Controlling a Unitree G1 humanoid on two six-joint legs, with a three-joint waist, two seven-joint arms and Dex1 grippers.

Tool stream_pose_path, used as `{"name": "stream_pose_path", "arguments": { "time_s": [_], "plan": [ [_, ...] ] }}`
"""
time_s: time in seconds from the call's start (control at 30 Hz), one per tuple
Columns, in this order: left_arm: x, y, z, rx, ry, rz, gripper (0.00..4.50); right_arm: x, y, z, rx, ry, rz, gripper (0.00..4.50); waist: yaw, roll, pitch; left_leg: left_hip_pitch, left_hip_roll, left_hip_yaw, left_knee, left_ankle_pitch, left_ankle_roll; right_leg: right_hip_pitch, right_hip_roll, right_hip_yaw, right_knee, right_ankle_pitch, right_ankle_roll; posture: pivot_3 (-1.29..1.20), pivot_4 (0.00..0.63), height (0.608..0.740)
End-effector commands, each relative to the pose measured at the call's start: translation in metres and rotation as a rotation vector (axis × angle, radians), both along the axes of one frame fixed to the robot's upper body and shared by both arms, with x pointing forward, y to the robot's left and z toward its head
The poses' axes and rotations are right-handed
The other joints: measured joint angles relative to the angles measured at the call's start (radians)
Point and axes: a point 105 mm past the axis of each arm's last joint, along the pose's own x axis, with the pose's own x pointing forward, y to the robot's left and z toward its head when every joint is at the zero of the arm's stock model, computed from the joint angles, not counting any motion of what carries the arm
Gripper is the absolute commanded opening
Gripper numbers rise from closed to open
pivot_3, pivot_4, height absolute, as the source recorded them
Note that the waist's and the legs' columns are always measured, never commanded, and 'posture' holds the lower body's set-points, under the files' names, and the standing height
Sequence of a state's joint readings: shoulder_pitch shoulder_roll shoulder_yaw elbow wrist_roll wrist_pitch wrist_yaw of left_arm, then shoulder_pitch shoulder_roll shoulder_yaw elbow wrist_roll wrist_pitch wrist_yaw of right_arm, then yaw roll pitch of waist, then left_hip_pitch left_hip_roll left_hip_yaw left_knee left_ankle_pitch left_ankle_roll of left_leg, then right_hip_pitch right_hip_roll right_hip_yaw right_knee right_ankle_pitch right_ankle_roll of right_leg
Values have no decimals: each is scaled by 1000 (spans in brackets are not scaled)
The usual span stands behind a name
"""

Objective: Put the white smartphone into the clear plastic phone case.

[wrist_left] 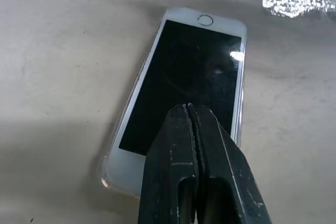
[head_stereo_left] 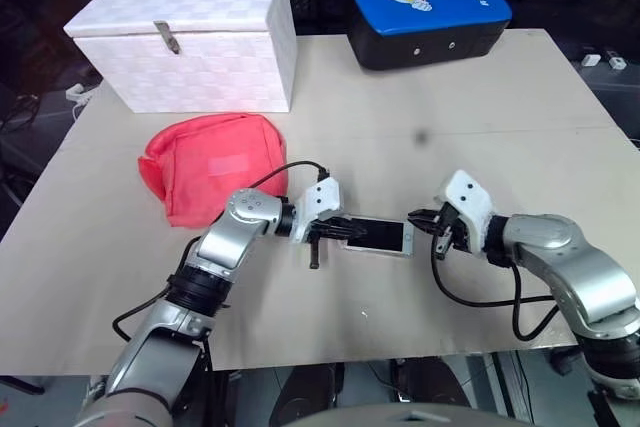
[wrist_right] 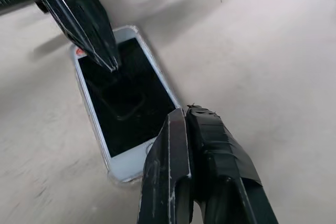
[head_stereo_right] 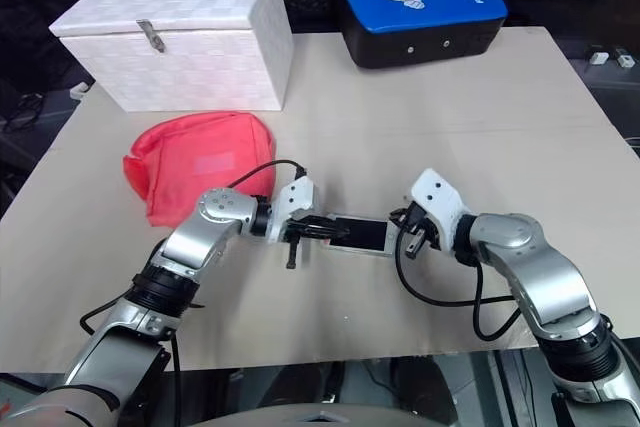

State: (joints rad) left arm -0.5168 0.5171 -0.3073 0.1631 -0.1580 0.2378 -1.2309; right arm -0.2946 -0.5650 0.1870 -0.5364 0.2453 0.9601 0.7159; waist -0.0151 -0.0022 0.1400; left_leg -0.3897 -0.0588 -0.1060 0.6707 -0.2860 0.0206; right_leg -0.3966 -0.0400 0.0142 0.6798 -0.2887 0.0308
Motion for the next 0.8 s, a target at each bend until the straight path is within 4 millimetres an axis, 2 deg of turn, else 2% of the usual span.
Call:
{"name": "stream_pose_path", "arguments": {
  "time_s": [0.03, 0.13, 0.23, 0.4, 0.57, 0.8],
  "plan": [
    [1, 8, -14, 48, 19, 43, 0, -3, 2, -6, -44, 12, 43, 34, 1, 0, 0, 0, 0, 0, 0, 0, 0, 0, 0, 0, 0, 0, 0, 0, 150, 740],
    [-1, 8, -15, 48, 18, 50, 0, -6, -3, -25, -110, 98, 54, 34, 1, 0, 0, 1, 0, 0, 0, 0, 0, 1, 0, 0, 0, 0, 0, 0, 150, 740],
    [-1, 8, -16, 47, 15, 67, 0, -11, -18, -55, -257, 219, 70, 34, 1, 0, -1, 6, 0, 0, 0, 0, 0, 6, 0, 0, 0, 0, 0, 0, 150, 740],
    [-3, 6, -19, 48, 17, 76, 0, -7, -10, -59, -181, 331, 52, 34, 2, -5, -6, 17, 0, -2, -1, -3, 5, 18, 0, -1, -2, 0, 0, 0, 150, 740],
    [-6, 4, -22, 54, 21, 77, 0, -5, -18, -73, -278, 368, 74, 34, 2, -6, -9, 25, 0, -1, -3, -3, 5, 24, 0, -1, -2, 0, 0, 0, 150, 740],
    [-6, -2, -24, 51, 22, 75, 0, -11, -15, -88, -288, 487, 108, 34, 3, -9, -15, 27, 0, -1, -3, -4, 6, 26, -1, -1, -3, -1, 0, 0, 150, 740]
  ]
}}
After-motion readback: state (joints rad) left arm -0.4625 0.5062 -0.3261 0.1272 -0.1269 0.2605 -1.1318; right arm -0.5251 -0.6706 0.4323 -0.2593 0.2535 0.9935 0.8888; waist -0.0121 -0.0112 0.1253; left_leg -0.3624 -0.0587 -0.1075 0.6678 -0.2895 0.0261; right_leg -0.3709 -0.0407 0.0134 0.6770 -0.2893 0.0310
